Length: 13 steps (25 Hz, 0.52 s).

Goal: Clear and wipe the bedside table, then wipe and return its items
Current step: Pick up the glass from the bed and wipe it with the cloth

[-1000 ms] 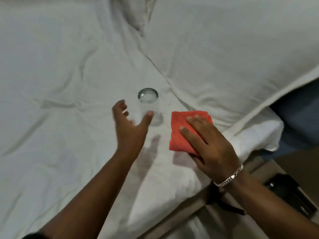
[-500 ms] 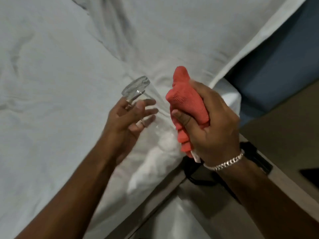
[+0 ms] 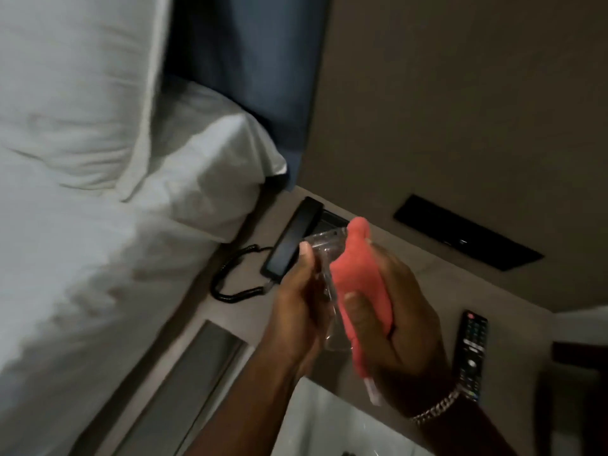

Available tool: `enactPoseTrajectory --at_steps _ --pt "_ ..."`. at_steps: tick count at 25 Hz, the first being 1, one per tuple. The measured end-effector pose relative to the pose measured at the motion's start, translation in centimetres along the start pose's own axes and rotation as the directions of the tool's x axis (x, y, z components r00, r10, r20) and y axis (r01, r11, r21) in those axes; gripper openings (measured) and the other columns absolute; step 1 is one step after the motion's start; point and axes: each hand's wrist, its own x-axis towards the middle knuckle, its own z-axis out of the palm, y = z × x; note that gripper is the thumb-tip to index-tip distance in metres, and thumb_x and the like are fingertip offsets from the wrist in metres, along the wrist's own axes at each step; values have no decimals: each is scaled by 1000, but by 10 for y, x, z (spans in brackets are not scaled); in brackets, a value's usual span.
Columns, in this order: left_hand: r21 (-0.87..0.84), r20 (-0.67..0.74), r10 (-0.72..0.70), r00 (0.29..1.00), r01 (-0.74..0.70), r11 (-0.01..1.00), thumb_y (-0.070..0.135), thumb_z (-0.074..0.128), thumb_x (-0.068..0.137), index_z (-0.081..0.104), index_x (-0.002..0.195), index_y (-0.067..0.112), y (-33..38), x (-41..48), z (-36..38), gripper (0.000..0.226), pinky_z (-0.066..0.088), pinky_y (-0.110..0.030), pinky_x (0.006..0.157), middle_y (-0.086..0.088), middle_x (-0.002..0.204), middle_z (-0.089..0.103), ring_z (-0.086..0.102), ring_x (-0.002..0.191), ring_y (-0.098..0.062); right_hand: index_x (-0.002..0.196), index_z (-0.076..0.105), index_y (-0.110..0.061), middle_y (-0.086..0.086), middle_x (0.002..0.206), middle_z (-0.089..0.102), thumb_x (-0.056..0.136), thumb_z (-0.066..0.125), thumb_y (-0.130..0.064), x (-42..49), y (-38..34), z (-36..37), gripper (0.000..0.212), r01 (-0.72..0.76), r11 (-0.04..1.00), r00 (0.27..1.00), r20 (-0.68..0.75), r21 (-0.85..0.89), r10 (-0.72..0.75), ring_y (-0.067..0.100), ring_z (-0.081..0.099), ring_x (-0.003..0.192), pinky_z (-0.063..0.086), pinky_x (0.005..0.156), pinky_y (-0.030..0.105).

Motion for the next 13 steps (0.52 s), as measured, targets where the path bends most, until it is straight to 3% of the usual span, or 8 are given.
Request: enactPoseTrajectory --at_steps 1,4,7,10,13 --pt "21 33 6 999 -7 1000 47 43 96 61 127 8 -16 4 13 54 52 -45 97 -18 128 64 62 118 -32 139 44 -24 -3 136 57 90 48 -50 -6 14 -14 55 -29 1000 1000 -3 8 29 10 56 124 51 98 43" --pt "62 32 -6 999 4 998 47 52 88 61 120 0 -55 18 43 57 59 -40 86 -22 112 68 67 102 -32 135 44 -39 -7 132 61 85 45 -59 -17 50 -49 53 -295 931 955 24 214 297 9 61 117 54 96 44" --pt "236 -77 -17 997 35 971 55 40 91 61 120 1 -89 33 68 65 55 -48 94 -30 118 64 65 108 -37 141 36 -41 -12 139 55 88 39 -60 -25 77 -79 57 -286 956 958 -2 68 287 3 57 121 53 99 37" --pt "403 -59 -61 996 80 912 55 45 90 64 108 -2 -111 45 83 62 58 -44 85 -19 98 71 70 92 -30 146 31 -35 -9 145 49 91 41 -54 -30 101 -100 59 -297 955 955 29 27 296 6 53 125 51 101 32" --pt "353 -40 -88 995 96 931 42 57 88 62 105 -8 -124 53 91 53 55 -37 73 -15 87 67 64 79 -26 135 42 -42 -8 124 64 87 40 -61 -33 115 -112 52 -491 838 868 45 237 495 -1 65 98 53 73 5"
